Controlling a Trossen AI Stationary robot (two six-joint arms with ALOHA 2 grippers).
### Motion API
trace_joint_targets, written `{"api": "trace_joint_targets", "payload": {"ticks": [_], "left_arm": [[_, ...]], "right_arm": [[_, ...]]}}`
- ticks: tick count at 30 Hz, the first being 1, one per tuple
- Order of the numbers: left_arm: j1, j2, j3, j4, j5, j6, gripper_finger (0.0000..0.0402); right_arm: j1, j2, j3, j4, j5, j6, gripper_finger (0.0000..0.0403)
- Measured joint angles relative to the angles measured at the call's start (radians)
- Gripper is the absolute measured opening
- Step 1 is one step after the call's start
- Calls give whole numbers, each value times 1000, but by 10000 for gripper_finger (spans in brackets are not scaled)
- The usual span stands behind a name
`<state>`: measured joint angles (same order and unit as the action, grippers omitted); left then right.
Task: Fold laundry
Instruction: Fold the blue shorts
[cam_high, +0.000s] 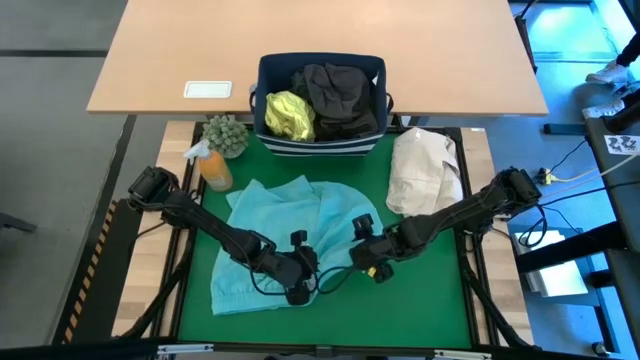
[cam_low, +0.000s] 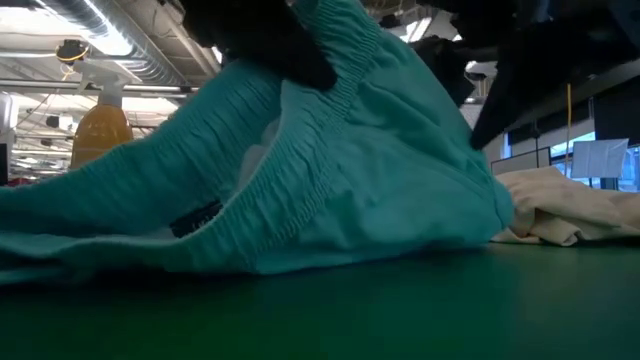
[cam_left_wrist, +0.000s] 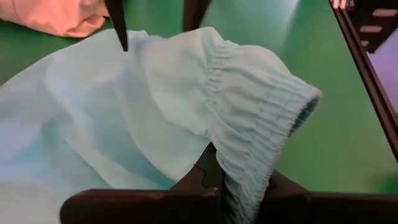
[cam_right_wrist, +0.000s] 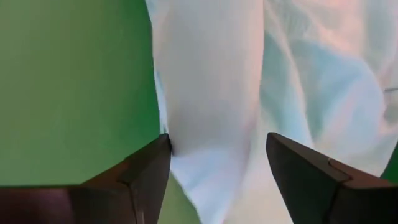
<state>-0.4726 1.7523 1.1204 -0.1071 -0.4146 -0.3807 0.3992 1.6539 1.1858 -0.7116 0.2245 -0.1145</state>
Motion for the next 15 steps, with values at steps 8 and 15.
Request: {"api": "trace_joint_targets", "payload": {"ticks": [8, 15], "left_arm": [[-38, 0, 11, -43, 11, -10, 6], [-60, 0, 11, -44, 38, -55, 6]], "right_arm": [[-1, -5, -143, 92, 0, 42, 255], [-3, -6, -233, 142, 26, 64, 255]]}}
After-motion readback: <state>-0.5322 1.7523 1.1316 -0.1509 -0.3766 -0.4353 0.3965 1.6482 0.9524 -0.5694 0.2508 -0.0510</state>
